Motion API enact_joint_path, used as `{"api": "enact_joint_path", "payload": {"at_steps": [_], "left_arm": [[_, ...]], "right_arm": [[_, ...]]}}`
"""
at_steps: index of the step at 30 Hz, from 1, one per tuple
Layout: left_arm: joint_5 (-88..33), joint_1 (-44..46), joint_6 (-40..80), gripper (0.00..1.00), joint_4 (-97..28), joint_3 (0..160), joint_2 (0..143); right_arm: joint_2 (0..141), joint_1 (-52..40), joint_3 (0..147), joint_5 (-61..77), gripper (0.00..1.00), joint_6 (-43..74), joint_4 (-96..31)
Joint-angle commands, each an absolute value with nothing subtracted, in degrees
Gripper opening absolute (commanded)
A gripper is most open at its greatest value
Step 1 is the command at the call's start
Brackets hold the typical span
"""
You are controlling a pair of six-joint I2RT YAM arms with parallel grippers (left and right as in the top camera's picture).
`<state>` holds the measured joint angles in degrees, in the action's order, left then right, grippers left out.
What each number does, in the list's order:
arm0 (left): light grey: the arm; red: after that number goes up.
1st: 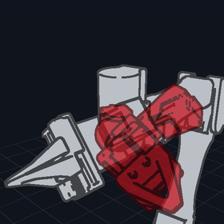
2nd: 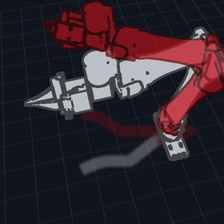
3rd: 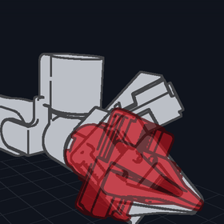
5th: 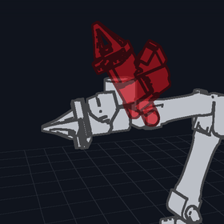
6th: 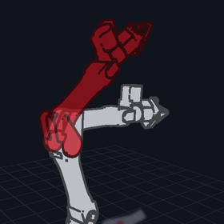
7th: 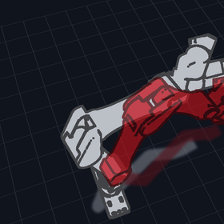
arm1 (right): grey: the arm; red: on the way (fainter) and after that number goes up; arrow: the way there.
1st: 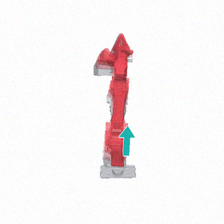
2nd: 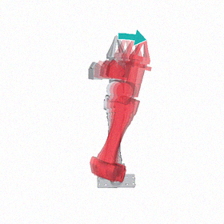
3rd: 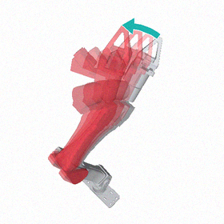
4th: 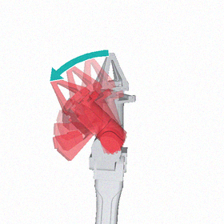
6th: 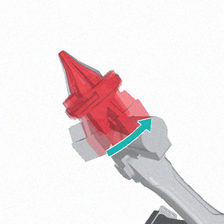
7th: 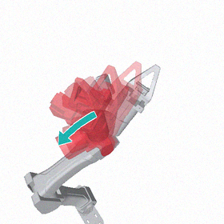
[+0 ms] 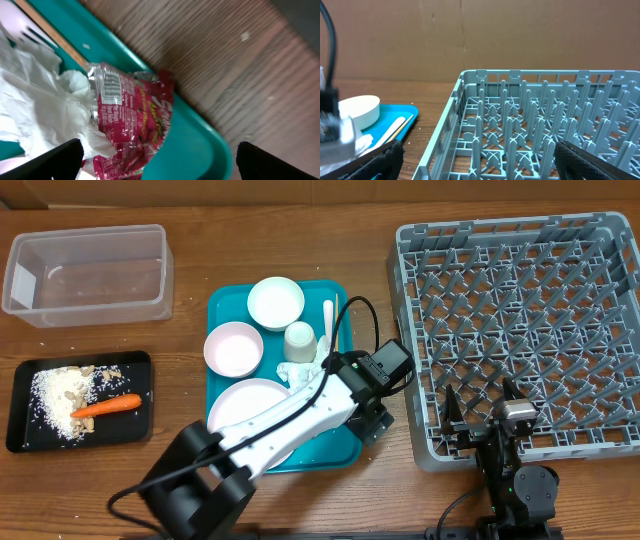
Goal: Sort waste into correct bins and load items into the dishwasher rack
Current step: 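Move the left gripper over the teal tray to the red wrapper, then grasp the red snack wrapper with the left gripper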
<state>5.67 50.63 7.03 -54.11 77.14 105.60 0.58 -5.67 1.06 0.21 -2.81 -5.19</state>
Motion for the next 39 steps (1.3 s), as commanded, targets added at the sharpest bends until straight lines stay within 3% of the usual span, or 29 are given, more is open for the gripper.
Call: {"api": "enact_joint_path", "payload": {"at_steps": [1,16,23,30,32,34,39], "left_arm": [[7.92,50.28,6.20,1.00,-55.24,76.90,107.66],[8.80,49.89,4.21,0.94,-50.11,70.65,108.27],[10.26,49.78,3.62,0.73,-46.85,69.47,108.27],[11.11,49.78,3.60,0.63,-45.67,69.47,108.33],[11.09,49.78,3.62,0.55,-44.95,69.47,108.33],[11.09,49.78,3.64,0.36,-44.95,69.47,108.33],[11.11,49.78,3.64,0.12,-45.23,69.47,108.33]], "right_arm": [[0.16,-5.61,0.47,0.54,1.00,-2.83,-4.84],[0.16,-5.61,0.47,0.54,1.00,-2.83,-4.84],[0.16,-5.61,0.47,0.56,1.00,-2.83,-4.84],[0.16,-5.61,0.47,0.56,1.00,-2.83,-4.84],[0.16,-5.61,0.47,0.54,1.00,-2.83,-4.84],[0.16,-5.61,0.47,0.54,1.00,-2.83,-4.84],[0.16,-5.61,0.47,0.56,1.00,-2.83,-4.84]]}}
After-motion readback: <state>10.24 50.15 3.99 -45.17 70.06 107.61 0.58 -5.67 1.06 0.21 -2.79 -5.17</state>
